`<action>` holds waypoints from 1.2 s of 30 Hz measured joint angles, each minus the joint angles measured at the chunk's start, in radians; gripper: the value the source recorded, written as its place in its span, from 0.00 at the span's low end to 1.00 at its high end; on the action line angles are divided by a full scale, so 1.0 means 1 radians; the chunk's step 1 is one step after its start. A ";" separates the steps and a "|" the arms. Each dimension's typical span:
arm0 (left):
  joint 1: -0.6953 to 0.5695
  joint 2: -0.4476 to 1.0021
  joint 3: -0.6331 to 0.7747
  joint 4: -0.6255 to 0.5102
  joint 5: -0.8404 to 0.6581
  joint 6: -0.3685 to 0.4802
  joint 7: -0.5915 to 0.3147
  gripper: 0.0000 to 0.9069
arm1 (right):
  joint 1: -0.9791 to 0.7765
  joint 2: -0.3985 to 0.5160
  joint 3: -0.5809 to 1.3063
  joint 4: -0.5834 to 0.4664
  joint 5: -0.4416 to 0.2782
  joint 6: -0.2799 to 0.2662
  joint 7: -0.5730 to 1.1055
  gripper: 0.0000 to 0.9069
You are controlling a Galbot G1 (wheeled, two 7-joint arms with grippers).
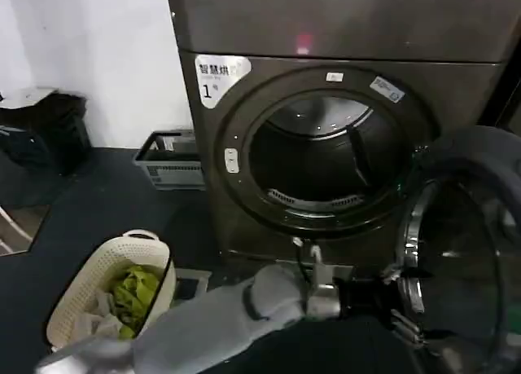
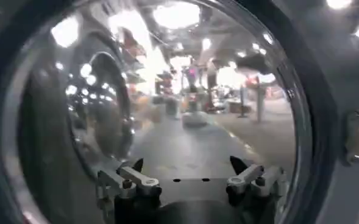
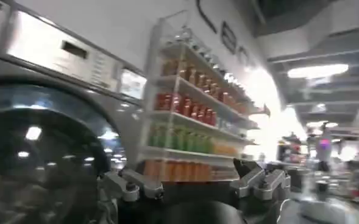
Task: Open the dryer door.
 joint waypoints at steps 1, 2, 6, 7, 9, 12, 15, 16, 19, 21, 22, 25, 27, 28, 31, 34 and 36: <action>-0.004 -0.014 0.007 0.008 0.000 -0.003 0.001 1.00 | -0.003 0.000 0.012 0.000 -0.012 -0.007 0.010 1.00; -0.007 -0.026 0.013 0.014 0.000 -0.003 0.000 1.00 | -0.006 0.000 0.025 0.000 -0.022 -0.015 0.016 1.00; -0.020 -0.084 0.037 0.052 0.017 -0.004 -0.006 1.00 | -0.019 -0.001 0.081 -0.011 -0.051 -0.028 0.047 1.00; -0.023 -0.098 0.042 0.062 0.025 -0.006 -0.011 1.00 | -0.023 0.000 0.096 -0.014 -0.057 -0.029 0.055 1.00; -0.029 -0.129 0.054 0.083 0.049 -0.011 -0.020 1.00 | -0.031 0.003 0.123 -0.021 -0.066 -0.039 0.068 1.00; -0.044 -0.175 0.066 0.120 0.062 -0.015 -0.025 1.00 | -0.040 0.007 0.161 -0.030 -0.074 -0.062 0.080 1.00; -0.055 -0.225 0.073 0.162 0.068 -0.018 -0.027 1.00 | -0.050 0.009 0.197 -0.041 -0.084 -0.086 0.094 1.00; -0.061 -0.242 0.074 0.181 0.070 -0.019 -0.028 1.00 | -0.055 0.008 0.209 -0.045 -0.089 -0.096 0.101 1.00; -0.070 -0.287 0.075 0.223 0.081 -0.021 -0.036 1.00 | -0.069 0.006 0.248 -0.061 -0.111 -0.116 0.105 1.00; -0.075 -0.317 0.075 0.252 0.092 -0.023 -0.042 1.00 | -0.077 0.006 0.271 -0.072 -0.111 -0.131 0.109 1.00; -0.080 -0.333 0.075 0.269 0.102 -0.024 -0.045 1.00 | -0.081 0.006 0.281 -0.077 -0.112 -0.133 0.110 1.00; -0.085 -0.376 0.076 0.314 0.123 -0.027 -0.058 1.00 | -0.091 0.004 0.309 -0.091 -0.115 -0.134 0.111 1.00; -0.087 -0.405 0.076 0.345 0.132 -0.027 -0.066 1.00 | -0.098 0.004 0.325 -0.097 -0.125 -0.141 0.120 1.00; -0.085 -0.415 0.075 0.358 0.141 -0.027 -0.070 1.00 | -0.102 0.005 0.335 -0.100 -0.135 -0.152 0.122 1.00; -0.091 -0.412 0.072 0.403 0.154 -0.025 -0.083 1.00 | -0.114 0.008 0.359 -0.108 -0.128 -0.153 0.119 1.00; -0.094 -0.412 0.063 0.438 0.165 -0.027 -0.087 1.00 | -0.124 0.008 0.382 -0.116 -0.099 -0.139 0.108 1.00; -0.096 -0.412 0.056 0.463 0.178 -0.030 -0.093 1.00 | -0.129 0.007 0.395 -0.122 -0.089 -0.144 0.081 1.00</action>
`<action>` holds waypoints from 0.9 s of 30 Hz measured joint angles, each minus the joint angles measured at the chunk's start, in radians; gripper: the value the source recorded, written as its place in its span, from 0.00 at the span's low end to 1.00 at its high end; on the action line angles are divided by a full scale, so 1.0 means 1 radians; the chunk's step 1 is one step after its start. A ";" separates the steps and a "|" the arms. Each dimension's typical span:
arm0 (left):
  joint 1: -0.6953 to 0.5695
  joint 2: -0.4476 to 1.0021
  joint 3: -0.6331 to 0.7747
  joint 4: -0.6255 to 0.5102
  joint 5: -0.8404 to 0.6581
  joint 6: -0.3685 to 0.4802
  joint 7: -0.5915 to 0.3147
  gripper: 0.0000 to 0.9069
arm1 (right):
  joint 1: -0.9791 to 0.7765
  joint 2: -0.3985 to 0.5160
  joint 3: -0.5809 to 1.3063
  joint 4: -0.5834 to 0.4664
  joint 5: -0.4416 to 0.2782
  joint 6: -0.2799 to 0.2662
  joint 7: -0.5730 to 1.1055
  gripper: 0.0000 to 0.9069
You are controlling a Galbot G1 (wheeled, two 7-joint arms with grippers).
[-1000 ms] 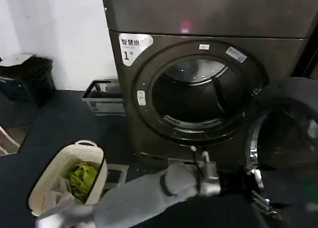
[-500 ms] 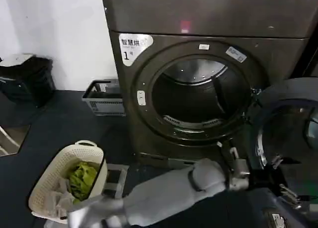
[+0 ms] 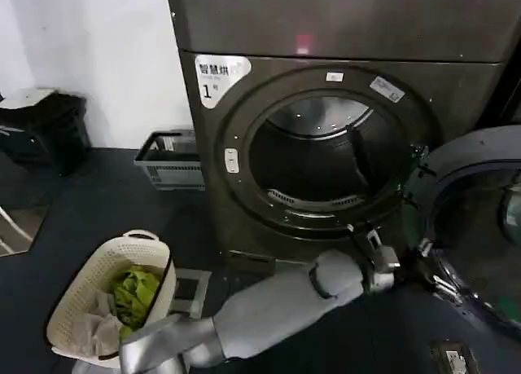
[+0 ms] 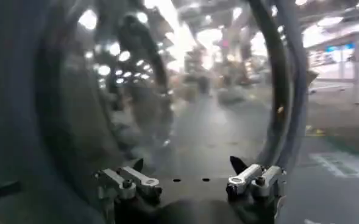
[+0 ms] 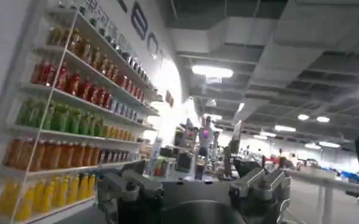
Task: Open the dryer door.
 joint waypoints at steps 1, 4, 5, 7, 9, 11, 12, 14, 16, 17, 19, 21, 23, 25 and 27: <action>-0.002 0.000 -0.004 0.012 0.003 -0.001 -0.003 1.00 | -0.001 0.000 0.004 -0.002 -0.003 -0.001 -0.005 1.00; -0.012 0.000 -0.011 0.043 0.000 -0.004 -0.023 1.00 | -0.007 0.002 0.016 -0.005 0.009 -0.008 -0.027 1.00; -0.014 0.000 -0.011 0.052 0.001 -0.011 -0.024 1.00 | -0.008 0.002 0.020 -0.007 0.015 -0.008 -0.029 1.00; -0.022 0.000 -0.012 0.072 0.008 -0.033 -0.024 1.00 | -0.011 0.002 0.027 -0.012 0.018 -0.008 -0.034 1.00; -0.028 0.000 -0.013 0.089 0.007 -0.051 -0.023 1.00 | -0.012 0.000 0.032 -0.016 0.020 -0.007 -0.036 1.00; -0.035 0.000 -0.014 0.102 0.002 -0.065 -0.020 1.00 | -0.013 -0.001 0.034 -0.019 0.020 -0.006 -0.036 1.00; -0.037 0.000 -0.015 0.106 -0.001 -0.070 -0.018 1.00 | -0.014 -0.001 0.034 -0.021 0.021 -0.005 -0.037 1.00; -0.038 0.000 -0.015 0.108 -0.007 -0.074 -0.011 1.00 | -0.015 -0.001 0.035 -0.024 0.021 -0.004 -0.038 1.00; -0.039 0.000 -0.013 0.106 -0.019 -0.078 0.002 1.00 | -0.017 -0.002 0.039 -0.030 0.021 -0.002 -0.041 1.00; -0.038 0.000 -0.010 0.102 -0.023 -0.081 0.008 1.00 | -0.019 -0.003 0.041 -0.031 0.022 -0.002 -0.044 1.00; -0.039 0.000 -0.006 0.093 -0.029 -0.084 0.017 1.00 | -0.020 -0.006 0.045 -0.031 0.022 -0.002 -0.049 1.00; -0.038 0.000 -0.002 0.084 -0.037 -0.085 0.029 1.00 | -0.021 -0.010 0.047 -0.031 0.024 -0.002 -0.050 1.00; -0.038 0.000 0.000 0.075 -0.042 -0.086 0.032 1.00 | -0.023 -0.015 0.048 -0.033 0.025 -0.002 -0.050 1.00; -0.038 0.000 0.000 0.070 -0.044 -0.088 0.033 1.00 | -0.024 -0.020 0.049 -0.036 0.026 0.001 -0.050 1.00; -0.037 0.000 -0.002 0.069 -0.044 -0.093 0.033 1.00 | -0.025 -0.022 0.050 -0.036 0.030 0.002 -0.051 1.00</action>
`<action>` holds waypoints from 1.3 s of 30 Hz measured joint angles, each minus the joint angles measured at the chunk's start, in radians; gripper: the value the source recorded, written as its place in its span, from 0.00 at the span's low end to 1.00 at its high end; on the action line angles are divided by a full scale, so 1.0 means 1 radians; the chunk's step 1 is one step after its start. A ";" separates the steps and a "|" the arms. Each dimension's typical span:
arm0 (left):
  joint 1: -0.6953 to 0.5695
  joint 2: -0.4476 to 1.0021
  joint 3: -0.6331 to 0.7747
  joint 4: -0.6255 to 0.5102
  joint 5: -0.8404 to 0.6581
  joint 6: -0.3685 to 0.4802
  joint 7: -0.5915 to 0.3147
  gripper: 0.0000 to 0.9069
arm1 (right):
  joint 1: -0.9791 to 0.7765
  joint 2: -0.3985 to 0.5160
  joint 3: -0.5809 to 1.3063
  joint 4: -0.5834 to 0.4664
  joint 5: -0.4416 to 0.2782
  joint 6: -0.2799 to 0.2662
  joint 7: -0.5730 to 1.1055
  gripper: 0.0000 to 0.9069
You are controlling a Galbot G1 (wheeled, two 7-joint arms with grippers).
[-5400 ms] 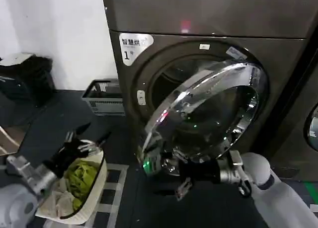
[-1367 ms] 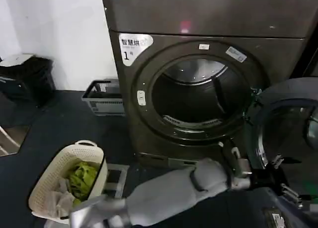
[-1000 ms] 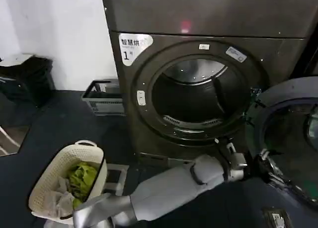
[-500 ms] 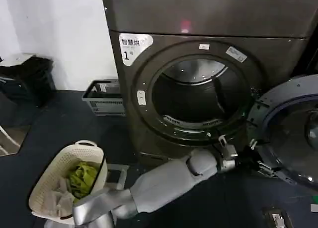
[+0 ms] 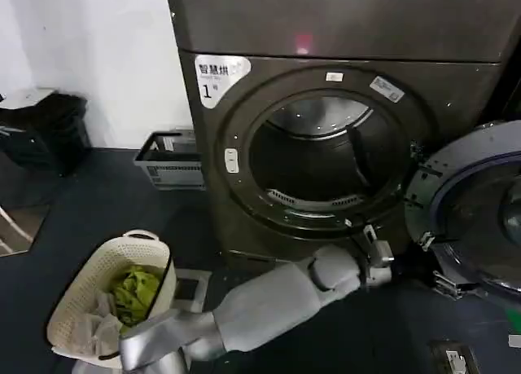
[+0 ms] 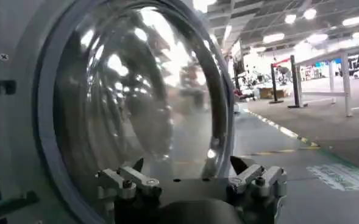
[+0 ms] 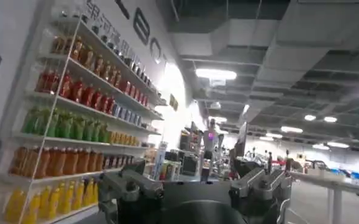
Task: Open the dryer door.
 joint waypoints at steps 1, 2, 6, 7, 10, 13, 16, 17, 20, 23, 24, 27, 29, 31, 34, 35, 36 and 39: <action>0.001 0.000 -0.001 0.000 0.001 -0.002 0.000 1.00 | -0.001 -0.001 0.001 0.000 0.003 0.000 0.000 1.00; 0.001 0.000 -0.003 0.000 0.001 -0.005 0.000 1.00 | -0.002 -0.002 0.002 -0.001 0.008 0.000 0.000 1.00; 0.001 0.000 -0.003 0.001 0.005 -0.014 0.001 1.00 | -0.006 -0.007 0.009 -0.008 0.019 0.001 0.000 1.00; 0.000 0.000 -0.003 -0.001 0.004 -0.014 0.001 1.00 | -0.007 -0.008 0.011 -0.010 0.021 0.001 0.000 1.00; 0.000 0.000 -0.002 -0.007 0.004 -0.016 0.004 1.00 | -0.011 -0.011 0.019 -0.012 0.051 0.002 0.002 1.00; 0.001 0.000 -0.002 -0.013 0.004 -0.016 0.004 1.00 | -0.011 -0.011 0.019 -0.013 0.054 0.006 0.002 1.00; 0.002 0.000 -0.002 -0.020 -0.002 -0.011 0.004 1.00 | -0.011 -0.009 0.014 -0.012 0.054 0.019 -0.001 1.00; 0.002 0.000 -0.002 -0.024 -0.004 -0.011 0.004 1.00 | -0.011 -0.009 0.014 -0.013 0.054 0.020 -0.002 1.00; 0.004 0.000 0.001 -0.038 -0.008 -0.011 0.006 1.00 | -0.012 -0.009 0.013 -0.014 0.054 0.027 -0.006 1.00; 0.005 0.000 0.001 -0.041 -0.008 -0.013 0.008 1.00 | -0.012 -0.009 0.012 -0.013 0.054 0.032 -0.012 1.00; 0.005 0.000 0.001 -0.044 -0.008 -0.014 0.009 1.00 | -0.012 -0.009 0.012 -0.013 0.055 0.032 -0.012 1.00; 0.005 0.000 0.000 -0.056 -0.008 -0.019 0.015 1.00 | -0.010 -0.009 0.009 -0.011 0.057 0.041 -0.018 1.00; 0.005 0.000 0.000 -0.064 -0.008 -0.025 0.019 1.00 | -0.008 -0.009 0.009 -0.008 0.064 0.044 -0.018 1.00; 0.006 0.000 0.000 -0.072 -0.009 -0.035 0.028 1.00 | -0.007 -0.008 0.009 -0.002 0.078 0.047 -0.021 1.00; 0.006 0.000 0.002 -0.089 -0.016 -0.059 0.034 1.00 | -0.006 -0.008 0.009 -0.001 0.077 0.054 -0.027 1.00; 0.005 0.000 0.004 -0.097 -0.017 -0.069 0.035 1.00 | -0.005 -0.008 0.009 -0.001 0.076 0.056 -0.028 1.00; 0.005 0.000 0.005 -0.105 -0.017 -0.077 0.035 1.00 | -0.005 -0.009 0.009 -0.001 0.076 0.059 -0.028 1.00; 0.000 0.000 0.006 -0.130 -0.019 -0.099 0.036 1.00 | -0.003 -0.012 0.007 -0.004 0.071 0.071 -0.034 1.00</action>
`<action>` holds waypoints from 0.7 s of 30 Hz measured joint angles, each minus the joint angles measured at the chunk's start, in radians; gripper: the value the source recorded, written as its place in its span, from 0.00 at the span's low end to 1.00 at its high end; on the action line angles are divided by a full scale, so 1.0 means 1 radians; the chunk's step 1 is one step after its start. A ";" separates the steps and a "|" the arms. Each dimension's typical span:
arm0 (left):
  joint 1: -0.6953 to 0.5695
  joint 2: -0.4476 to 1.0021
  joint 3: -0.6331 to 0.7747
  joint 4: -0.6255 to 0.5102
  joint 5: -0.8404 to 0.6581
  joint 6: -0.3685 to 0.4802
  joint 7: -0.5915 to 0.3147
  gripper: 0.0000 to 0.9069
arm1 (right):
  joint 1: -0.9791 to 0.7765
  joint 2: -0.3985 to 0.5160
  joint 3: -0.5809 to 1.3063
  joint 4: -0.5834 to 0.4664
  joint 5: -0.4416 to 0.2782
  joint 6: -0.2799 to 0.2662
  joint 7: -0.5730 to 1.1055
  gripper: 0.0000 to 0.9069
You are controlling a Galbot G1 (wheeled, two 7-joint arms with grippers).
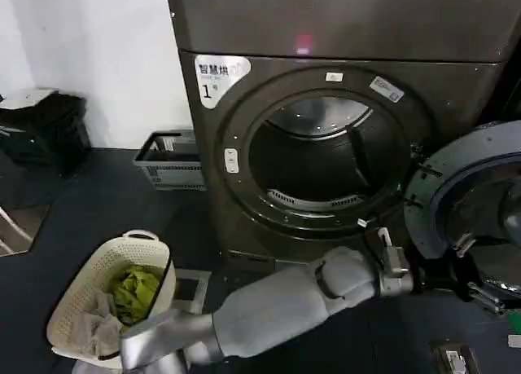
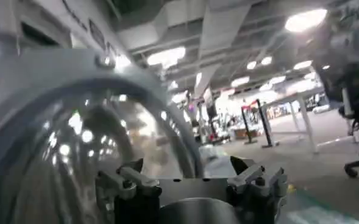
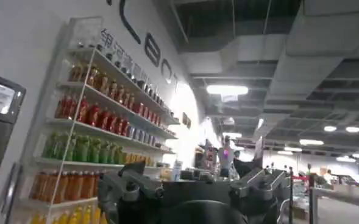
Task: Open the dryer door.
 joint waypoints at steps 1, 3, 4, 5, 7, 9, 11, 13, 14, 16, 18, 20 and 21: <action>-0.001 0.000 0.000 -0.011 0.000 -0.008 0.000 1.00 | 0.001 -0.001 -0.001 0.000 -0.001 0.002 -0.001 1.00; -0.001 0.001 -0.003 -0.030 0.002 -0.021 0.000 1.00 | 0.005 -0.004 -0.006 0.004 -0.002 0.004 -0.004 1.00; 0.001 0.010 -0.006 -0.041 0.003 -0.027 0.000 1.00 | 0.007 -0.006 -0.007 0.005 -0.003 0.005 -0.004 1.00; 0.001 0.032 -0.007 -0.051 0.001 -0.032 0.000 1.00 | 0.009 -0.007 -0.008 0.007 -0.003 0.005 -0.004 1.00; -0.002 0.084 -0.009 -0.071 0.001 -0.035 -0.002 1.00 | 0.012 -0.011 -0.012 0.010 -0.003 0.007 -0.005 1.00; 0.004 0.132 -0.012 -0.101 0.002 -0.039 -0.004 1.00 | 0.015 -0.015 -0.012 0.009 -0.005 0.010 -0.006 1.00; 0.004 0.179 -0.015 -0.128 0.002 -0.040 -0.006 1.00 | 0.018 -0.019 -0.014 0.006 -0.006 0.011 -0.007 1.00; 0.007 0.227 -0.018 -0.159 0.002 -0.041 -0.007 1.00 | 0.021 -0.023 -0.016 0.005 -0.006 0.012 -0.007 1.00; 0.010 0.247 -0.020 -0.173 0.001 -0.041 -0.009 1.00 | 0.022 -0.024 -0.016 0.005 -0.007 0.012 -0.008 1.00; 0.017 0.295 -0.023 -0.207 -0.002 -0.041 -0.010 1.00 | 0.025 -0.027 -0.017 0.007 -0.007 0.012 -0.009 1.00; 0.023 0.342 -0.025 -0.240 -0.006 -0.041 -0.011 1.00 | 0.028 -0.030 -0.018 0.011 -0.008 0.012 -0.010 1.00; 0.029 0.389 -0.025 -0.272 -0.014 -0.041 -0.016 1.00 | 0.030 -0.034 -0.018 0.012 -0.008 0.012 -0.010 1.00; 0.032 0.408 -0.026 -0.287 -0.020 -0.045 -0.020 1.00 | 0.031 -0.036 -0.018 0.012 -0.007 0.012 -0.010 1.00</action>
